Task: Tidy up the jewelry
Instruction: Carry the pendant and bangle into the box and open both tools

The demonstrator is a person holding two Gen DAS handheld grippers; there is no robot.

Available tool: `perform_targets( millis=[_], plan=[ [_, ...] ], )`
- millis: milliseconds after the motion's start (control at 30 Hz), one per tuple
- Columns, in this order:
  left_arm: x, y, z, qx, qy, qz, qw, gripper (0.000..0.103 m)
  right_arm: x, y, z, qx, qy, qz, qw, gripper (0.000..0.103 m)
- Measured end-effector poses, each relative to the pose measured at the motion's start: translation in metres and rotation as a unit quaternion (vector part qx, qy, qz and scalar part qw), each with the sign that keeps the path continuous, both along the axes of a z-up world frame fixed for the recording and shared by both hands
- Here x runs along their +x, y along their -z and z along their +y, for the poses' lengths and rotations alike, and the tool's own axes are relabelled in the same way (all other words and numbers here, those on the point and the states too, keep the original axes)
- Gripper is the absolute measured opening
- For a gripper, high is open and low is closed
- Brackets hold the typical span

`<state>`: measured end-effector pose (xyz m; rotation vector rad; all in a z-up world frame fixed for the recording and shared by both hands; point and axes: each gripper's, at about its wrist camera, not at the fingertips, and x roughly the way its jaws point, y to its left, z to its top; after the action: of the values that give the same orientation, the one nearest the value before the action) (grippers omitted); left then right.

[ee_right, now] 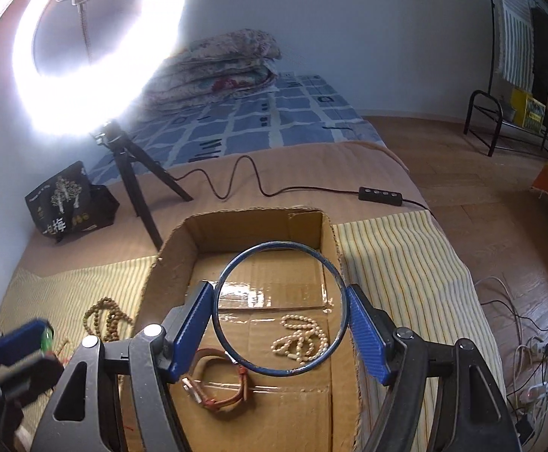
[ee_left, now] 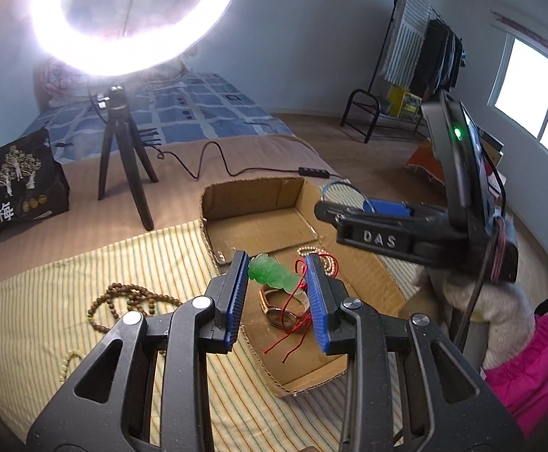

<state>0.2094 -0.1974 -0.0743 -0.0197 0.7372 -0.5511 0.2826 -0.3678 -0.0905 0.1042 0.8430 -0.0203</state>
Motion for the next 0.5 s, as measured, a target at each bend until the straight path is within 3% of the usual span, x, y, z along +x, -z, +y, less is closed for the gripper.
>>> perform_targets(
  millis=[367, 500],
  plan=[
    [0.001, 0.018, -0.015, 0.022, 0.022, 0.015, 0.9994, 0.031, 0.009, 0.013, 0.002, 0.004, -0.002, 0.017, 1.0, 0.073],
    [0.002, 0.02, -0.015, 0.025, 0.023, 0.017, 0.9993, 0.046, 0.01, 0.014, 0.004, 0.0, 0.003, 0.016, 1.0, 0.089]
  ],
)
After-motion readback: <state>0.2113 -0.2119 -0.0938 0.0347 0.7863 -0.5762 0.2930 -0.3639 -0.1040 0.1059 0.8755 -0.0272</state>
